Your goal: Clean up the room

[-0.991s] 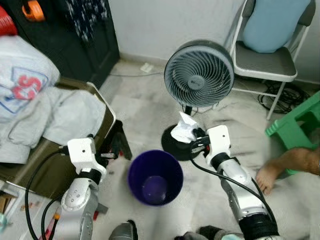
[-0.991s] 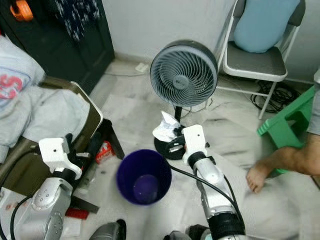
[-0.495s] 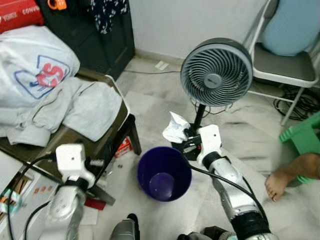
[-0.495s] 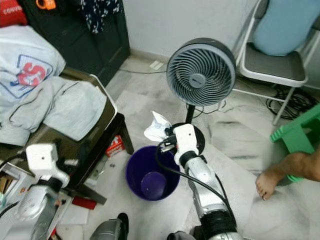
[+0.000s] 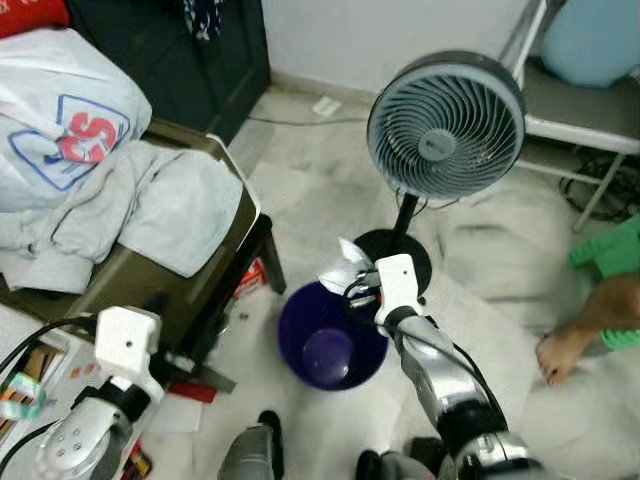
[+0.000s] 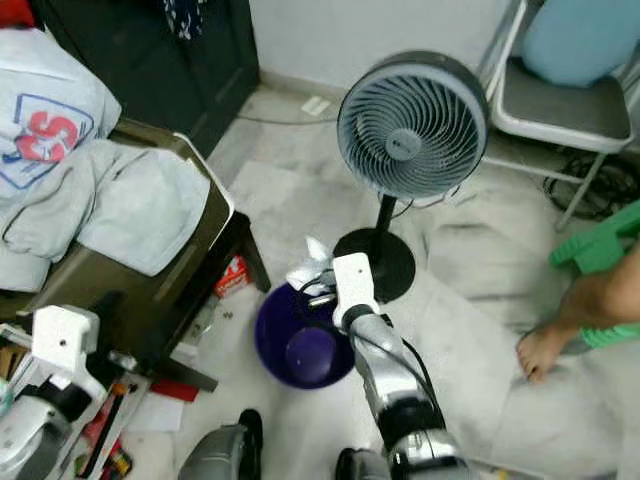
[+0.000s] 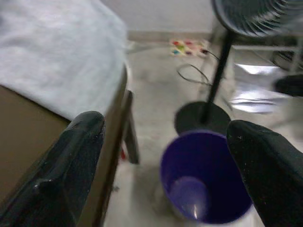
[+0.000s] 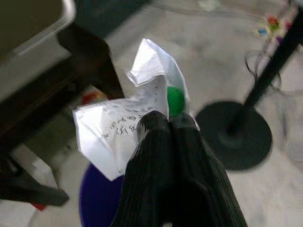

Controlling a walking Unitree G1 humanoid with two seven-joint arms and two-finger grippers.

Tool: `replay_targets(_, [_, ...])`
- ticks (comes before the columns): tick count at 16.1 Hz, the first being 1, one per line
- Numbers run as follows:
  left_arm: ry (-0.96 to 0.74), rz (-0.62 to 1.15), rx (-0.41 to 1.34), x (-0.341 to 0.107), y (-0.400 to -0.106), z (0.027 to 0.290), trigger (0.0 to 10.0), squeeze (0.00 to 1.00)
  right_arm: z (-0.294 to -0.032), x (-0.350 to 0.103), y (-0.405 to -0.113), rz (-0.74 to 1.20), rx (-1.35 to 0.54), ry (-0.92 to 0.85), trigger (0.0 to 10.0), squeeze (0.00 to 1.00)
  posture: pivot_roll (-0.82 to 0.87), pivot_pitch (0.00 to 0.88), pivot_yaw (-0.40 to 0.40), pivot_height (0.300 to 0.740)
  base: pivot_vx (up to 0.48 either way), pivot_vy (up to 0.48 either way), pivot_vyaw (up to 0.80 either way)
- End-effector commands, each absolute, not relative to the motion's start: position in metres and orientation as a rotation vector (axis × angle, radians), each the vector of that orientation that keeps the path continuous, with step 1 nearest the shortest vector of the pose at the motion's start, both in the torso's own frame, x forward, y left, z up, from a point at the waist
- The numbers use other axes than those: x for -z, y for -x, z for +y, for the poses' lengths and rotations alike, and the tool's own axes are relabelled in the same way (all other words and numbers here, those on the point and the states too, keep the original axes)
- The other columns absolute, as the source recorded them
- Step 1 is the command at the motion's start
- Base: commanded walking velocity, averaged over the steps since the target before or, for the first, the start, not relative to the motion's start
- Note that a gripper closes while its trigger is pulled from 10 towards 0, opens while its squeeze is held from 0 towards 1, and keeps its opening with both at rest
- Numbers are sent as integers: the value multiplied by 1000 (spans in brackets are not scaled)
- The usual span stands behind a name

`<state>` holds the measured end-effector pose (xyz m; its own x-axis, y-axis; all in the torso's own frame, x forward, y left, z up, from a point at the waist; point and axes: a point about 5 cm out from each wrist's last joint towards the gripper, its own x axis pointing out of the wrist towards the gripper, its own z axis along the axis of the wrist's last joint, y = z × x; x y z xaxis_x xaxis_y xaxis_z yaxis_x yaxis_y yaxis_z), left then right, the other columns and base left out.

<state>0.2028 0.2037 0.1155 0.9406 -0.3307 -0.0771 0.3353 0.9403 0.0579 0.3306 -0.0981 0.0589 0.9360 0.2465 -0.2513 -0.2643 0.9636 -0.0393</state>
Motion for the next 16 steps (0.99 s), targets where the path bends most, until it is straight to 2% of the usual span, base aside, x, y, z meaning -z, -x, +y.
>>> replay_targets(1, [-70, 88, 352, -115, -199, 205, 10000, 0, -98, -50, -327, 293, -239, 82, 10000, 0, 281, 357, 45, 740, 0, 0, 0])
replay_targets(4, [52, 89, 307, -125, -200, 202, 10000, 0, -113, -44, -333, 345, -108, 103, 10000, 0, 316, 383, 66, 740, 0, 0, 0])
replay_targets(5, [38, 104, 365, -128, -195, 196, 10000, 0, -114, -39, -332, 395, -94, 68, 10000, 0, 329, 389, 67, 740, 0, 0, 0])
replay_targets(10, [28, 130, 404, -128, -189, 190, 10000, 0, -118, -29, -328, 452, -39, 99, 10000, 0, 341, 396, 80, 740, 0, 0, 0])
replay_targets(11, [40, 138, 406, -129, -189, 187, 10000, 0, -117, -30, -329, 443, -35, 87, 10000, 184, 341, 395, 84, 740, 0, 0, 0])
replay_targets(12, [44, 147, 414, -130, -189, 185, 10000, 0, -116, -31, -330, 439, -35, 70, 10000, 1000, 341, 395, 89, 740, 0, 0, 0])
replay_targets(16, [40, 153, 418, -130, -188, 185, 10000, 0, -112, -38, -334, 398, -58, 38, 10000, 1000, 341, 394, 92, 740, 0, 0, 0])
